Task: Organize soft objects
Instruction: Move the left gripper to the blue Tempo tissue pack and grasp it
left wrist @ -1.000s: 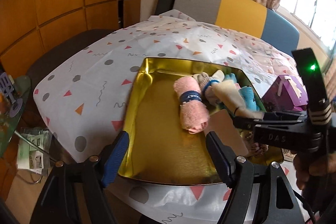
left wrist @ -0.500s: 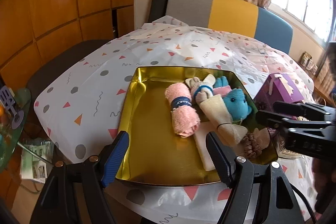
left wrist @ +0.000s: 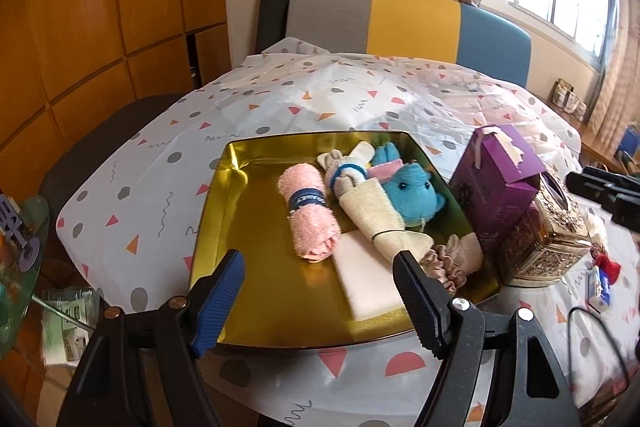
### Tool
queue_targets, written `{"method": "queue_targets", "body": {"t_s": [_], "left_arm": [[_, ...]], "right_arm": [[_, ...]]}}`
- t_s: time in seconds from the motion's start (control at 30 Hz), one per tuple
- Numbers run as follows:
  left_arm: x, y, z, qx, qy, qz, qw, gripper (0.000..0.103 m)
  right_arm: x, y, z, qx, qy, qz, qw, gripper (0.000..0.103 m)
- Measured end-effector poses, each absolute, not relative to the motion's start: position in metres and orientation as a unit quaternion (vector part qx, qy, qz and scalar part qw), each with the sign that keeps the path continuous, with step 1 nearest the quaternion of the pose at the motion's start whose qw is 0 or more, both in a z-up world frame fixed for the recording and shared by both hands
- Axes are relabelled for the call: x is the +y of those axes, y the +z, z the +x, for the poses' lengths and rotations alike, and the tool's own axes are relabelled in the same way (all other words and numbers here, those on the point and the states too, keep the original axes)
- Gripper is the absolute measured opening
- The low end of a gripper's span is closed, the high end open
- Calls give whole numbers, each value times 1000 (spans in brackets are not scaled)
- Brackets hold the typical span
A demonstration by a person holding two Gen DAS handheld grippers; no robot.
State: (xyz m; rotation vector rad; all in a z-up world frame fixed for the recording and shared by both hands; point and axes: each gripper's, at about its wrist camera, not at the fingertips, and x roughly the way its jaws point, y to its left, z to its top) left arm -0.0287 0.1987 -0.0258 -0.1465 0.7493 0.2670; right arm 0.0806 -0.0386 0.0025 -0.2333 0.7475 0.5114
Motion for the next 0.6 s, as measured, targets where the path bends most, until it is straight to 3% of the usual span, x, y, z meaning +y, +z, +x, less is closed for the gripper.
{"method": "queue_targets", "body": {"t_s": [0.37, 0.6], "left_arm": [[168, -26, -19, 376, 94, -45, 921, 78], [131, -22, -8, 388, 17, -31, 921, 78]], "right_arm": [[-185, -2, 102, 381, 76, -51, 920, 61], [-305, -10, 109, 361, -102, 44, 926, 61]]}}
